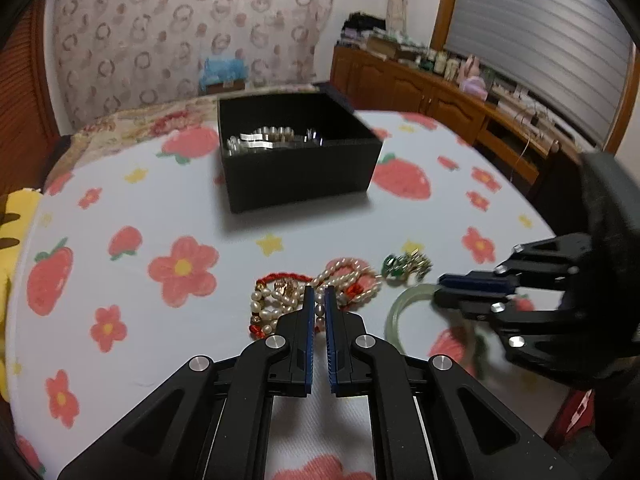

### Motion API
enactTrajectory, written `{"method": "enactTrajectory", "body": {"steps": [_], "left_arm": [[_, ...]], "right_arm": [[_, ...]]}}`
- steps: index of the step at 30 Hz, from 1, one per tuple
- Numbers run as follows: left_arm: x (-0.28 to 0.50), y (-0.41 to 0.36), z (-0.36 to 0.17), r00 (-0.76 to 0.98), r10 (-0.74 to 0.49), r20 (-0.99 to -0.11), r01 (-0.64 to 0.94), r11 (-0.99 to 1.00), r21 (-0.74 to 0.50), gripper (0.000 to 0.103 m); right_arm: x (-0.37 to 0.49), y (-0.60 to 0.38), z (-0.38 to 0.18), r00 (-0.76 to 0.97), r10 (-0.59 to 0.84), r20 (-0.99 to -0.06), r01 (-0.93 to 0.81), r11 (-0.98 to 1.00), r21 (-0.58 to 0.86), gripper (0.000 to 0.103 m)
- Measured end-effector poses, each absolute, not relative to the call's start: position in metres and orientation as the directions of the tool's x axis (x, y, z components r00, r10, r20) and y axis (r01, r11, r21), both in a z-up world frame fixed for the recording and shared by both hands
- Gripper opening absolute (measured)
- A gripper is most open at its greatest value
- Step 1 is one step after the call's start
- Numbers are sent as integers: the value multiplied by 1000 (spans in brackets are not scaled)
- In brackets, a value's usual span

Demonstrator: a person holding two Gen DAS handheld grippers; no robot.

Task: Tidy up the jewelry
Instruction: 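Return both tools to the pile, closing the left tool on the red-and-pearl strand, then lift the pearl strand with the left tool while the right tool grasps the jade bangle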

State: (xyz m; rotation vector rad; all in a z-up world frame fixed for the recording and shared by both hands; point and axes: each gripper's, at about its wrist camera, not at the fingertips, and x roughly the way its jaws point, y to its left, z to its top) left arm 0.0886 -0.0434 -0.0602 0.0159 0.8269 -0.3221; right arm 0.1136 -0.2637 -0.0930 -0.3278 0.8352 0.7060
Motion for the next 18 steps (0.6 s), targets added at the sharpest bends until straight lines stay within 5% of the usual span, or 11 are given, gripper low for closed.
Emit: {"method": "enactTrajectory", "body": {"steps": [18], "left_arm": [[60,-35,3,746,-289,-600,293,951,-94,4]], "right_arm": [[119,-266,-93,436,470,-767,-688,724,53,9]]}}
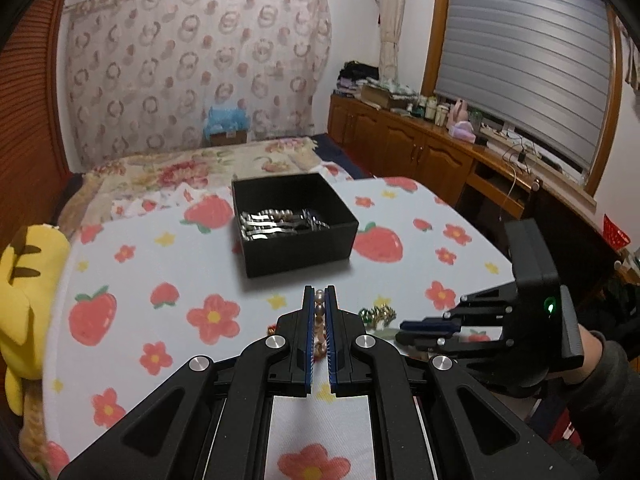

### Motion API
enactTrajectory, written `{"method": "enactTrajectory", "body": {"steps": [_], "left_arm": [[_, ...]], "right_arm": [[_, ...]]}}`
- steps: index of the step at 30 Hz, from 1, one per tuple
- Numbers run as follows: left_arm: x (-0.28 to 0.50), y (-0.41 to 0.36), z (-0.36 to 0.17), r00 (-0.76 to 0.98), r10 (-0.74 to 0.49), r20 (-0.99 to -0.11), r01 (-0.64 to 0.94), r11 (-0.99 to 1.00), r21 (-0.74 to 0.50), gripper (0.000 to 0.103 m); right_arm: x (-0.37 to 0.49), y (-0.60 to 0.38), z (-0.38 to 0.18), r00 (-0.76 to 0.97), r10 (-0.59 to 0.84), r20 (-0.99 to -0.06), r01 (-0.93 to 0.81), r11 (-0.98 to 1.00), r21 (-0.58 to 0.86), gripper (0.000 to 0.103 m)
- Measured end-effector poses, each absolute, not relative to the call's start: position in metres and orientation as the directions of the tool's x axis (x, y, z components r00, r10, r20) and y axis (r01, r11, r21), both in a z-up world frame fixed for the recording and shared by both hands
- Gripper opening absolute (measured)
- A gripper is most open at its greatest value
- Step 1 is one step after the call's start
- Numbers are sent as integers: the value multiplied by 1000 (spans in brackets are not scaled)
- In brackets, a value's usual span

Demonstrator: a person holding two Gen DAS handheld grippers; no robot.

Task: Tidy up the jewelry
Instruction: 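Lift the pearl strand with the left tool while the right tool grasps the jade bangle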

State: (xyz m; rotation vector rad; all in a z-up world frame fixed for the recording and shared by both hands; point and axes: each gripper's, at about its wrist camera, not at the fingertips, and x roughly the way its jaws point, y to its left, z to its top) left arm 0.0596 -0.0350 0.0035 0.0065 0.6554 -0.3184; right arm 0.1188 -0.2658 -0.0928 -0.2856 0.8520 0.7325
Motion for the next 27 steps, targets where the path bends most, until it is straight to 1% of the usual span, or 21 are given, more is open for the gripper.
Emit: {"method": "enactTrajectory", "body": {"steps": [12,27], "left_arm": [[58,-32,50,805,-286,-519,296,953,-65,4],[58,-35,82,831,-296,-471,307,950,-55,4]], "right_arm": [[116,-266,-67,494,482,-724,-682,731,22,9],[123,-274,-34,542,497,-677,-663,749,19,9]]}}
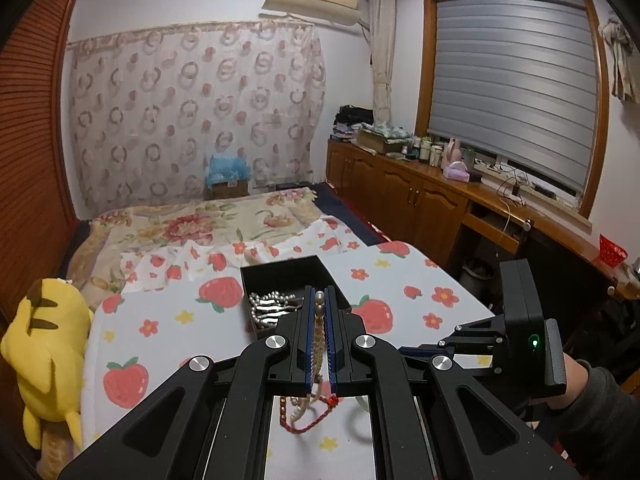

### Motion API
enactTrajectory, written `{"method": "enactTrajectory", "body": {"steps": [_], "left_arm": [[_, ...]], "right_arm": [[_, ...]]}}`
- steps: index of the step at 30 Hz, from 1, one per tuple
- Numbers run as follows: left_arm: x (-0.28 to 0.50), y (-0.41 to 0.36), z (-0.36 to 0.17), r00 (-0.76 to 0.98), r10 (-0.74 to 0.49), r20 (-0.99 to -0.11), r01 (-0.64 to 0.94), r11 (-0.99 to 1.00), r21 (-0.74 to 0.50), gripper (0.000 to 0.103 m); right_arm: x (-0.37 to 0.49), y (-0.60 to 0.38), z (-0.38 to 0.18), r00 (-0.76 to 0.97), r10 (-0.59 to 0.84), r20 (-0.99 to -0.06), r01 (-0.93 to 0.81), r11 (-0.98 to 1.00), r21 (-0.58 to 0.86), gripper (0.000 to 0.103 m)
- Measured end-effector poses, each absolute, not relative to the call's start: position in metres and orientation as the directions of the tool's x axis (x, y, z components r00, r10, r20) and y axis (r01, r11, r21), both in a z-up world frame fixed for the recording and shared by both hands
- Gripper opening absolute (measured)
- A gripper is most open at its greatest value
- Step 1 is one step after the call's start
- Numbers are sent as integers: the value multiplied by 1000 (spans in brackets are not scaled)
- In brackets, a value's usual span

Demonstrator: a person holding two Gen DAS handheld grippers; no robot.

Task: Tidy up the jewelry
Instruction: 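Lift the pearl strand with the left tool while the right tool grasps the jade bangle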

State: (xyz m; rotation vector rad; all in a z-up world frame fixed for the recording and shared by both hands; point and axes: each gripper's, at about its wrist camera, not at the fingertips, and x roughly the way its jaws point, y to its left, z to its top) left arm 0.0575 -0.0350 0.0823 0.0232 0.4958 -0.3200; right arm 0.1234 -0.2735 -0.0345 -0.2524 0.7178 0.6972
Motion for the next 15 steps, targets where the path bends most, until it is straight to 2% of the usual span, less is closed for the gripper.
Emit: {"method": "enactTrajectory", "body": {"steps": [10,15], "left_arm": [[64,-37,112,858,-285,-427,304,952,-25,4],[79,-40,112,855,-280,-437,303,953,-17,4]], "right_arm": [[128,-274,-26,555,509,-658,-660,751,24,9],[139,-273,-21,561,512,-650,-657,753,26,9]]}}
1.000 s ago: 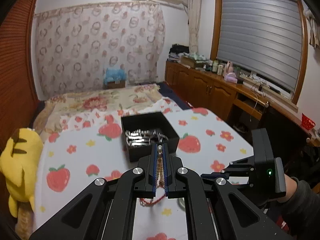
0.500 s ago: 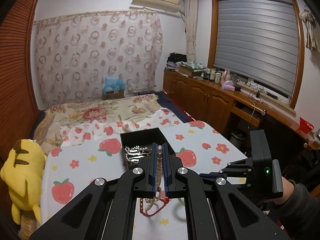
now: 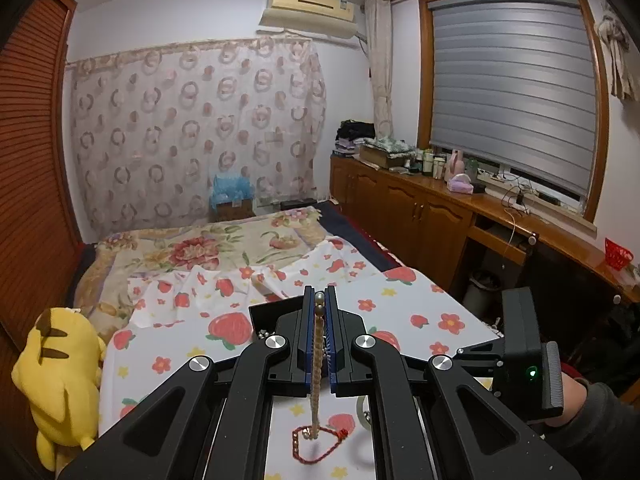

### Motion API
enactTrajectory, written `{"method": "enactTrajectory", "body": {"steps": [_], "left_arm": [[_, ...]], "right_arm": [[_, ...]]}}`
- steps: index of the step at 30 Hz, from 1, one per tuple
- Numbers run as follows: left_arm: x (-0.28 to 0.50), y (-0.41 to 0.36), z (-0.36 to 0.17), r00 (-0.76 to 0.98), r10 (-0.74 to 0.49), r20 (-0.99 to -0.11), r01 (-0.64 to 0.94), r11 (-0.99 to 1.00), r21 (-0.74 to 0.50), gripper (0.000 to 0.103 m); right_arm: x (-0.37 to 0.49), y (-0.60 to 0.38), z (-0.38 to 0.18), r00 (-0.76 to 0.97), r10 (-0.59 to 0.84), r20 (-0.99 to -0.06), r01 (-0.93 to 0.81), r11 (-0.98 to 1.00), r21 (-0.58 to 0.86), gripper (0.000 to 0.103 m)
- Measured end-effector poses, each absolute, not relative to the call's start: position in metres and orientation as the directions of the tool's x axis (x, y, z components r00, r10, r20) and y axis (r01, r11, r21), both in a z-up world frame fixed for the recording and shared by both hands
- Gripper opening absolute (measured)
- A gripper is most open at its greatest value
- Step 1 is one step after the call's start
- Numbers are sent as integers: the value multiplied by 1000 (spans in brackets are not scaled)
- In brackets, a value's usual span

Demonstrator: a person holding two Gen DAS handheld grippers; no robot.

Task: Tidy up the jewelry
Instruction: 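Lift the pearl strand with the left tool while the right tool grasps the jade bangle, then carry the strand and jade bangle into the black box and open both tools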

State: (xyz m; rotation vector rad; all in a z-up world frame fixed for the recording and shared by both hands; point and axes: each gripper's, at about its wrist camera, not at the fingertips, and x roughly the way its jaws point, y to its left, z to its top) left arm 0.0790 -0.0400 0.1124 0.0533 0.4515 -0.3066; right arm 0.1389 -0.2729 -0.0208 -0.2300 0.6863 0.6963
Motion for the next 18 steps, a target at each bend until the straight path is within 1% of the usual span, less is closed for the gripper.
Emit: {"method": "enactTrajectory", "body": {"steps": [6,18], "left_arm": [[102,-45,111,850,-273,-451,305,952,-1,4],[151,-44,138,858,-270,-437,300,954,0,4]], "right_arm": [[161,-271,-11,578,521,-628,-652,757,29,9],[217,-264,5,583,536,-610,-644,763,54,9]]}}
